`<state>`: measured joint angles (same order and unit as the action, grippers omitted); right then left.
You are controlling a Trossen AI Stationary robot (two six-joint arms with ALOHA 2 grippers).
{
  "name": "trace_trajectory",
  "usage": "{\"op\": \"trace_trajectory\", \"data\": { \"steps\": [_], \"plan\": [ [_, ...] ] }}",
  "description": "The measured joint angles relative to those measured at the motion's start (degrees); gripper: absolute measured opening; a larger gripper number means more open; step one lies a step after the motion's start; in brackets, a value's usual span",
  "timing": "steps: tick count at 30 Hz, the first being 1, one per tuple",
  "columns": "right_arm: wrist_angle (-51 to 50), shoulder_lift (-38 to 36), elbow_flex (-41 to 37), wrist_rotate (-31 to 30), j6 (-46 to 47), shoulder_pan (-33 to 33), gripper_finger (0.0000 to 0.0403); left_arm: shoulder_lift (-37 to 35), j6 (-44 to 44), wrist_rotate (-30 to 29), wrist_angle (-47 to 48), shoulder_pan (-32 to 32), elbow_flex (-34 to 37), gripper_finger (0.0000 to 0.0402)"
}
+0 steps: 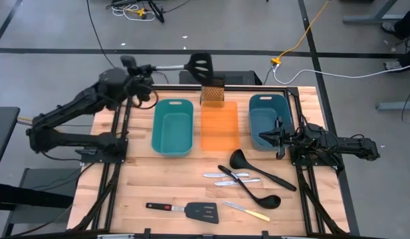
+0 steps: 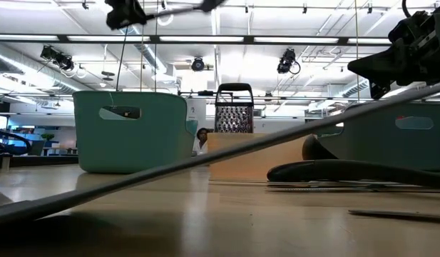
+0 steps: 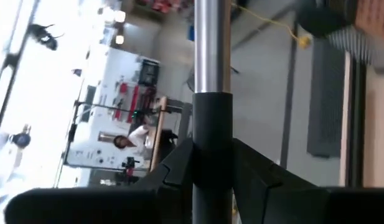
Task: Pick & Place Kitchen Items
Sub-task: Put the black wide spatula into the green bin
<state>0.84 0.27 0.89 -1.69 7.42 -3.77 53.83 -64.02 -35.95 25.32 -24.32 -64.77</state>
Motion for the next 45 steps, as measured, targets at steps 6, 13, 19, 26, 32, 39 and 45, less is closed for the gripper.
{"op": "trace_trajectory", "data": {
  "steps": [6,13,19,26,32,39,45],
  "plan": [
    [0.0,0.0,0.0,0.0,0.4,0.0,0.0029,2.7,-10.5,7.1,1.4,-8.4,0.0,0.0084],
    [0.0,0.0,0.0,-0.4,-0.6,0.0,0.0029,2.0,-27.6,0.2,5.6,-11.6,0.0,0.0084],
    [0.0,0.0,0.0,-0.4,-0.6,0.0,0.0029,0.6,-29.8,-1.4,10.1,-10.4,0.0,0.0084],
    [0.0,0.0,0.0,-0.4,-0.6,0.0,0.0029,0.5,-31.2,-3.6,13.9,-7.3,1.2,0.0084],
    [0.0,0.0,0.0,-0.4,-0.6,0.0,0.0029,0.3,-28.6,-6.0,19.1,-3.6,1.2,0.0084],
    [0.0,0.0,0.0,-0.4,-0.8,0.0,0.0029,0.0,-24.1,-8.5,28.2,1.9,1.2,0.0084],
    [0.0,0.0,0.0,-0.4,-0.5,0.0,0.0029,1.0,-20.5,-7.7,30.9,4.5,1.2,0.0084]
  ]
}}
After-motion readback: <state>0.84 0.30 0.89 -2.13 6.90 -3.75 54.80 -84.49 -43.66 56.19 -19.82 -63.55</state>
